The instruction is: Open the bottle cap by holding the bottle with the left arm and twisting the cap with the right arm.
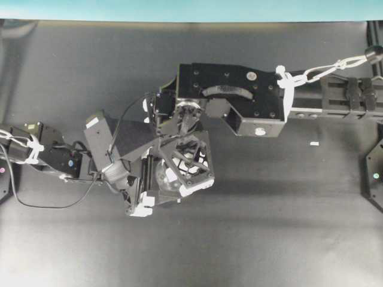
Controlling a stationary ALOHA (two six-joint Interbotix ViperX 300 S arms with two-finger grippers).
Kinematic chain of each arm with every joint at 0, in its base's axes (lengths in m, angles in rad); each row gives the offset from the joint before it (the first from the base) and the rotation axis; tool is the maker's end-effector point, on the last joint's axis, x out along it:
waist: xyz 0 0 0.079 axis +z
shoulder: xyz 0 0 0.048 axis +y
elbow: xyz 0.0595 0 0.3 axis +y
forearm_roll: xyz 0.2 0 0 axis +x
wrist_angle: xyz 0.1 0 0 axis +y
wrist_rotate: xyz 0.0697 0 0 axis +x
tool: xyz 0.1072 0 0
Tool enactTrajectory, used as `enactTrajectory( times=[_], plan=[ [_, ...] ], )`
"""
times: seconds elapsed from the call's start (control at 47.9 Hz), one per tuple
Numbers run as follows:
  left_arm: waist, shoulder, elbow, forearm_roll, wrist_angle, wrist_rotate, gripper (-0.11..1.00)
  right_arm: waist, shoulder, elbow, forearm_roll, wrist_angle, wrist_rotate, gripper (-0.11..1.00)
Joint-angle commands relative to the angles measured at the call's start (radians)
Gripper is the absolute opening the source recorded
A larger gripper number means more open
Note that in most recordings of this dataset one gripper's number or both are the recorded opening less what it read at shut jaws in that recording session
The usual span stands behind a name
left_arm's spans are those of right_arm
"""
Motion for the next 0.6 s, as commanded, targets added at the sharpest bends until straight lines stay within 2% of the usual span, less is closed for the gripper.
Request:
enactTrajectory(
  times=[0.0,0.355,0.375,0.501,0.542,0.584],
  plan=[
    [0.003,-0.002,-0.011,0.002,-0.005,-0.006,0.81,0.020,-0.008,0.003,0.005,-0.012,0.015,0.38],
    [0.003,-0.002,-0.011,0.003,-0.003,-0.006,0.81,0.020,-0.043,0.060,0.000,-0.032,0.005,0.39],
    [0.003,-0.002,-0.011,0.003,-0.005,-0.006,0.81,0.020,-0.046,0.064,0.000,-0.034,0.005,0.42],
    [0.003,-0.002,-0.011,0.003,-0.003,-0.006,0.81,0.021,-0.072,0.095,-0.020,-0.048,0.015,0.73],
    [0.003,-0.002,-0.011,0.003,-0.003,-0.006,0.81,0.021,-0.084,0.106,-0.031,-0.049,0.018,0.79],
    [0.003,-0.002,-0.011,0.003,-0.005,-0.006,0.81,0.021,-0.097,0.112,-0.038,-0.051,0.025,0.81]
  ],
)
